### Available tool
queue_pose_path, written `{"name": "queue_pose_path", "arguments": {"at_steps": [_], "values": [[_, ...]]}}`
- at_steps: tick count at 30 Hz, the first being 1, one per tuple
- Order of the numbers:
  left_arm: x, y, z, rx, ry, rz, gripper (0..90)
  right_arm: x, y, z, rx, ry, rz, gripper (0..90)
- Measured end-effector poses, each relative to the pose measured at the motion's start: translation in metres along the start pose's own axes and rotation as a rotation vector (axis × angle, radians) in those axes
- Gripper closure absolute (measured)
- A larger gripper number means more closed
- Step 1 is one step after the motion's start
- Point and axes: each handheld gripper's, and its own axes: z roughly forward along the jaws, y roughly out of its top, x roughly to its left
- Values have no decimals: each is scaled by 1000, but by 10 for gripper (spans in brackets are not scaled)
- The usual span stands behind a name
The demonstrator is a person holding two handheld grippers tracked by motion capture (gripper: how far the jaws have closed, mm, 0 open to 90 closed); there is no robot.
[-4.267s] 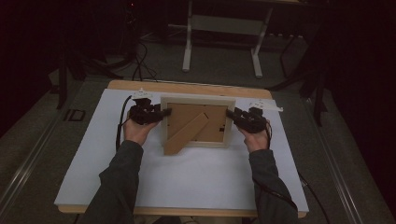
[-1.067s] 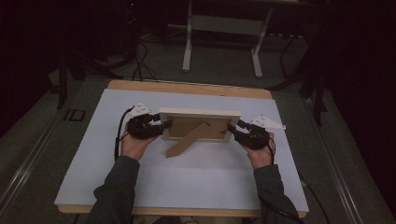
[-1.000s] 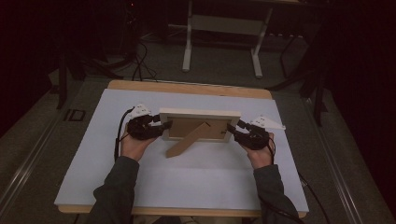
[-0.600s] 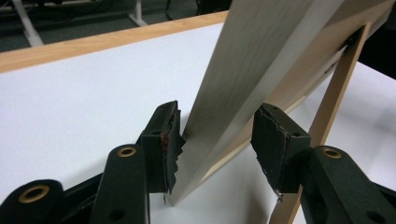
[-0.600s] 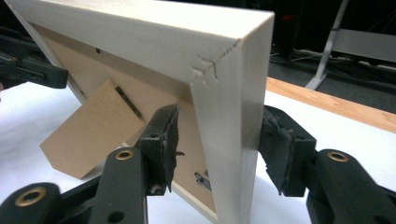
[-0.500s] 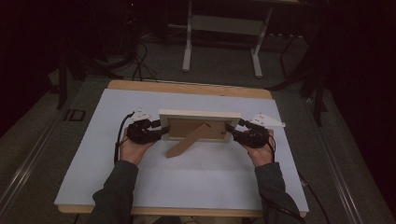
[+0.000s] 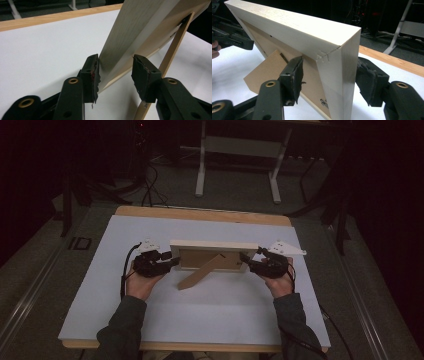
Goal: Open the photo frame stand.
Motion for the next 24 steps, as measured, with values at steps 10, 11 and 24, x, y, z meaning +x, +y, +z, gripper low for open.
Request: {"name": "queue_pose_path", "arguments": {"at_steps": [10, 11, 24], "values": [[-10, 2, -12, -41, 34, 1, 653, 2, 1, -2, -16, 5, 3, 436], [-10, 2, -13, -38, 32, -2, 653, 3, 0, -3, -18, 5, 3, 435], [-29, -27, -11, -1, -28, -14, 642, 5, -2, -4, -25, -2, 4, 434]]}}
